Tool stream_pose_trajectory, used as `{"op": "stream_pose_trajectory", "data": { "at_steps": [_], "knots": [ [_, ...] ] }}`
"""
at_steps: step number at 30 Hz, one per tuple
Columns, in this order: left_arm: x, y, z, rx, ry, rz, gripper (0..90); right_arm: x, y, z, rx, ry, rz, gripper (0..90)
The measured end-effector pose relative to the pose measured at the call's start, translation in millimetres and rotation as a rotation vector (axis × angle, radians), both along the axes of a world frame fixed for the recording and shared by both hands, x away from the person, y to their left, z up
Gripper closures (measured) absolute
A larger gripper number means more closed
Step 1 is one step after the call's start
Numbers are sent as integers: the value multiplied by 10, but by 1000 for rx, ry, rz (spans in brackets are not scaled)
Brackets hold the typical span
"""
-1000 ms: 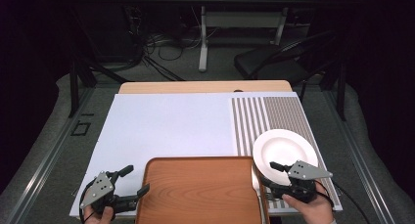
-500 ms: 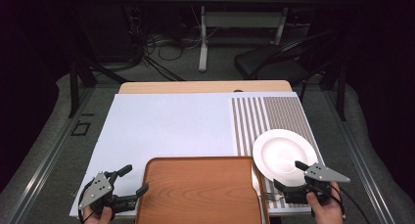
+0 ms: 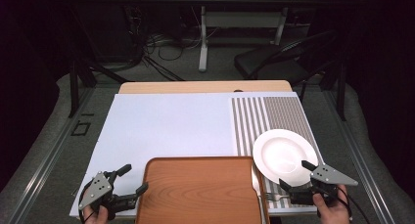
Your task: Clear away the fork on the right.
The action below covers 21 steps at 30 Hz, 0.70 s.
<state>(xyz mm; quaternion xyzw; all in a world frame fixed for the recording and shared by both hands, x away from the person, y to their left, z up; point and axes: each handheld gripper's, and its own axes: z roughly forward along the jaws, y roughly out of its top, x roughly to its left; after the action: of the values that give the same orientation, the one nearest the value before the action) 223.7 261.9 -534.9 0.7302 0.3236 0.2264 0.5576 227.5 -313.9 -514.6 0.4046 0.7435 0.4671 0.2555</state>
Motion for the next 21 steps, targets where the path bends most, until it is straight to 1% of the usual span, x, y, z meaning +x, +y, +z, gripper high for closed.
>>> {"op": "stream_pose_trajectory", "data": {
  "at_steps": [2,3,6,7,9,12,13,16,18,21],
  "knots": [
    [-6,-6,1,0,-3,0,160,4,-6,8,-3,14,18,0],
    [-11,-5,6,6,-6,3,160,5,-10,14,-11,20,25,0],
    [-19,-9,12,3,-9,11,160,14,-26,33,-32,43,39,0],
    [-20,-7,14,4,-10,12,160,18,-32,42,-32,62,43,0],
    [-21,-6,16,2,-5,18,159,32,-49,58,-32,77,58,0],
    [-16,-12,14,4,-2,15,159,42,-78,84,-45,94,90,0],
    [-16,-14,14,5,-1,15,160,48,-82,90,-49,100,89,0],
    [-18,-16,13,10,1,16,160,67,-84,105,-90,136,88,0],
    [-22,-16,13,7,2,13,160,71,-79,113,-134,151,94,0],
    [-24,-17,13,11,2,14,159,78,-69,127,-193,157,120,1]
  ]
}}
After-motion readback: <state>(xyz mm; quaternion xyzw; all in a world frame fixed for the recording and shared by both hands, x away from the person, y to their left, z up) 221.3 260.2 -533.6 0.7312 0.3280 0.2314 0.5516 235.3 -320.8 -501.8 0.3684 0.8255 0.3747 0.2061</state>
